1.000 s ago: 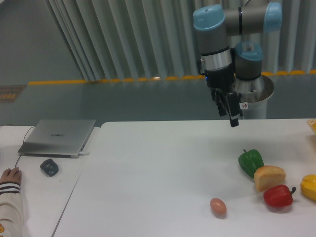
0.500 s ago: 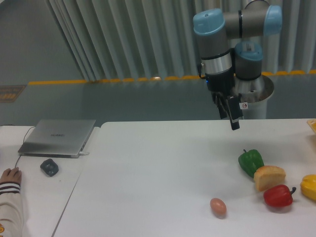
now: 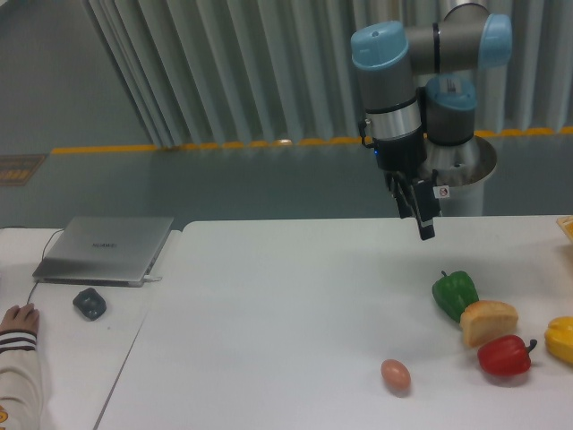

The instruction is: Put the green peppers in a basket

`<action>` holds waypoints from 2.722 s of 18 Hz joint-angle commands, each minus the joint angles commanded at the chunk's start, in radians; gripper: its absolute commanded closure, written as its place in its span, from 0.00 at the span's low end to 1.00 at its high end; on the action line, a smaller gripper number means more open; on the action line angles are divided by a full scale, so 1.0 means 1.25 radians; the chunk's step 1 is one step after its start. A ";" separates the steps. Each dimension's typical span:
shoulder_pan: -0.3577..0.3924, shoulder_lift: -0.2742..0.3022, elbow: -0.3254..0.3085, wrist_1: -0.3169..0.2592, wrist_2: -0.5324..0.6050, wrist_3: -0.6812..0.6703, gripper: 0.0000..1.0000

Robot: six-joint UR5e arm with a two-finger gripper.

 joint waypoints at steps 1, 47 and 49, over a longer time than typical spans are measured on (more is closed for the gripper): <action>0.000 0.000 -0.001 0.000 0.004 0.000 0.00; -0.006 0.025 -0.039 0.001 0.004 -0.033 0.00; -0.011 0.023 -0.042 0.002 -0.001 -0.034 0.00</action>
